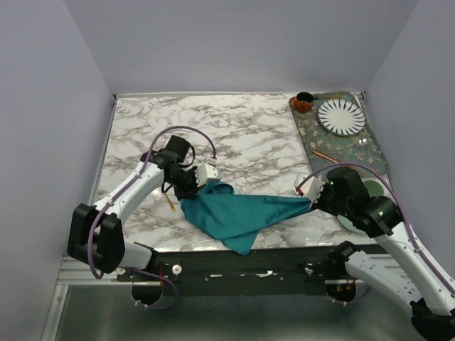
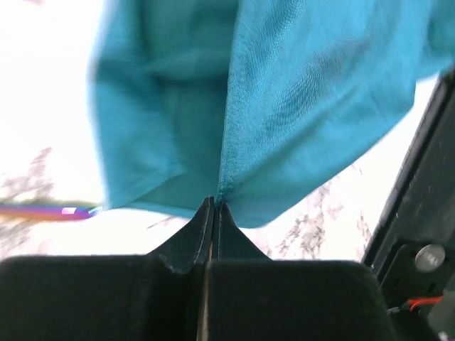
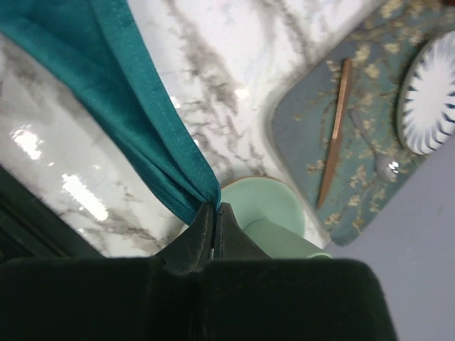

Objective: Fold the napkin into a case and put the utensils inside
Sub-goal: Pick up the crumpled napkin from the center of the board, then flatten out the crumpled napkin at the center of the board.

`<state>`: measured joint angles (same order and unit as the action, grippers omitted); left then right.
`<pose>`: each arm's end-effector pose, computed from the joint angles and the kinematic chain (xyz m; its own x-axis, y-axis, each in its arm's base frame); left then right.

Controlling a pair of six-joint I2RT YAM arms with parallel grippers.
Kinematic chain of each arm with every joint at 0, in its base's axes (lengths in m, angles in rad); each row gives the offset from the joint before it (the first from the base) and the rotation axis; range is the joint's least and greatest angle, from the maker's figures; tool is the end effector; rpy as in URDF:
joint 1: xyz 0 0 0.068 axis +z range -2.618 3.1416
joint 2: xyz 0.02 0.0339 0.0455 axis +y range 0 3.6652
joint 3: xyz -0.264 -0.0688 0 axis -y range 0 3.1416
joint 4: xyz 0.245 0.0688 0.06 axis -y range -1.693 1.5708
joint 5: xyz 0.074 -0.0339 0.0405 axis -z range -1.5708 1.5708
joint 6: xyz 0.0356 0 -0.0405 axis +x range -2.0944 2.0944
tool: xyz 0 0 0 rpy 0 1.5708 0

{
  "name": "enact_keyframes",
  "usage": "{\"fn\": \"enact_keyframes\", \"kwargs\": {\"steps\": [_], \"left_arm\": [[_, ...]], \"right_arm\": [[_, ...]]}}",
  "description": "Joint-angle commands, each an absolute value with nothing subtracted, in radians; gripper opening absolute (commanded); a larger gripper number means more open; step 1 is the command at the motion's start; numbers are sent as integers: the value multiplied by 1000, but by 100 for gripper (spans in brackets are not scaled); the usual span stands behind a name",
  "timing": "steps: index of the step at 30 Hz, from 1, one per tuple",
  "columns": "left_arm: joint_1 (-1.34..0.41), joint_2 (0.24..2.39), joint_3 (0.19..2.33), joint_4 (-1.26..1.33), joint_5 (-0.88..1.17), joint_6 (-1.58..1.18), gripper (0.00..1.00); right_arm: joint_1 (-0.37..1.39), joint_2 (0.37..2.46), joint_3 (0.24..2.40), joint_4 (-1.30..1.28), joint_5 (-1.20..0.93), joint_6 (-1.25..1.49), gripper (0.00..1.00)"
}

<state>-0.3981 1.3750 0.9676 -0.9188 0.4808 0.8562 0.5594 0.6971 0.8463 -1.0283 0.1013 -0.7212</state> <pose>0.2175 -0.1094 0.2280 -0.2485 0.8310 -0.4976 0.9685 0.2230 -0.1111 0.1042 0.0610 0.2945 -0.1777 -0.8863 -0.4276 -0.7865 0.3891 -0.4797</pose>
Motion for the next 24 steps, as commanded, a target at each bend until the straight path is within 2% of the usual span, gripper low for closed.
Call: {"fn": "enact_keyframes", "kwargs": {"steps": [1,6,15,21,24], "left_arm": [[-348,1249,1187,-855,453,628,0],[-334,1161,1363,-900,414,517,0],[-336,879,1468,-923,285,367,0],[-336,942,1632,-818,242,302,0],[-336,1028,1687,-730,204,287,0]], "right_arm": [[563,727,1015,-856,282,-689,1],[558,822,1230,-808,342,-663,1],[560,793,1576,-974,216,-560,1],[558,945,1727,-852,190,-580,1],[558,1046,1738,-686,311,-617,1]]}}
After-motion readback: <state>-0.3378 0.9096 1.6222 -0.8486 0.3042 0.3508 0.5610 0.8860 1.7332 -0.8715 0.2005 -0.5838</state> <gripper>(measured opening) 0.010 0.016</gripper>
